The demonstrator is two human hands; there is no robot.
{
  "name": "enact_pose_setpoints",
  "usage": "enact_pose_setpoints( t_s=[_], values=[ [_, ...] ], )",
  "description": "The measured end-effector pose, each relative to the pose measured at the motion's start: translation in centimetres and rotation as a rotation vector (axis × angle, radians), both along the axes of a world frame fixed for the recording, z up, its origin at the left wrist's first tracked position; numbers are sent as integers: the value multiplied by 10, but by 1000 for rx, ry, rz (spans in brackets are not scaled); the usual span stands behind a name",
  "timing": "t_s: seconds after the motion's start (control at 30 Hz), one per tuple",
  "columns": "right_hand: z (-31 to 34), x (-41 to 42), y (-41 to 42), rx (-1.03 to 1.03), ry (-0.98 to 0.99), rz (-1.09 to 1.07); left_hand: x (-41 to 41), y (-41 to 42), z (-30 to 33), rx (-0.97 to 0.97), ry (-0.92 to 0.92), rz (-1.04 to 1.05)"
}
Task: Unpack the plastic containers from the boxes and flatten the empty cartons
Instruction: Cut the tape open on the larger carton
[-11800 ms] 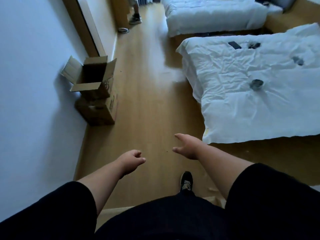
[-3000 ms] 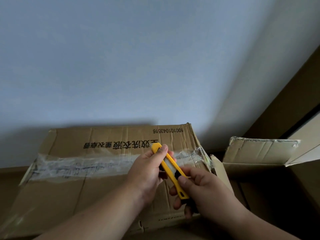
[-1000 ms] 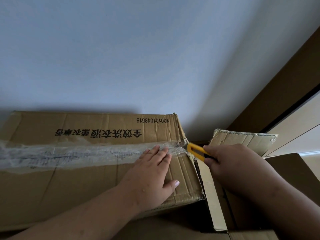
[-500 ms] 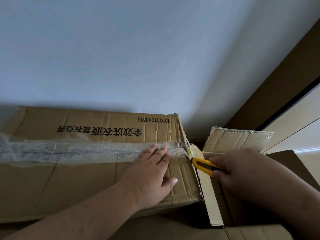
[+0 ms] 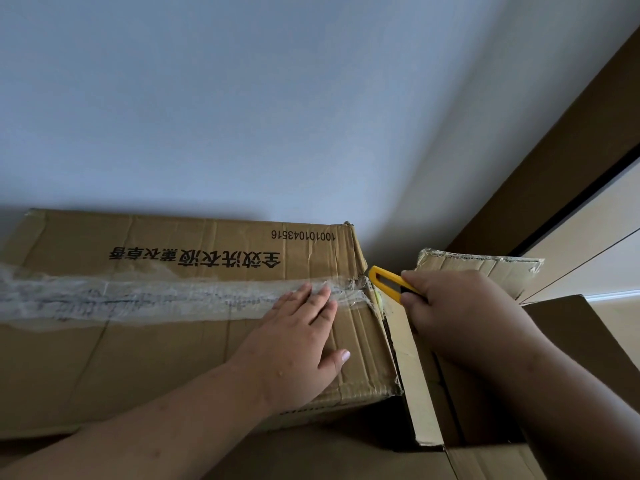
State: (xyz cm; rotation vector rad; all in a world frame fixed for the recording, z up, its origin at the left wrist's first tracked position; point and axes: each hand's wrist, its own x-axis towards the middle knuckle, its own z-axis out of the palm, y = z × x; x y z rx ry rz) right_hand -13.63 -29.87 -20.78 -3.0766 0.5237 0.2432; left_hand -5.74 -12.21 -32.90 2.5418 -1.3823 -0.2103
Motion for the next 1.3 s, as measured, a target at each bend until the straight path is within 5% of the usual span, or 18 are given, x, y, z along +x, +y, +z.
enact_pose_setpoints(
  t_s=[0.8,1.3],
  values=[
    [25,-18,3,-51,330,88,1,-2,3,3,70,15],
    [38,12,66,308,-34,48,85,117,46,-62,142,268]
  ],
)
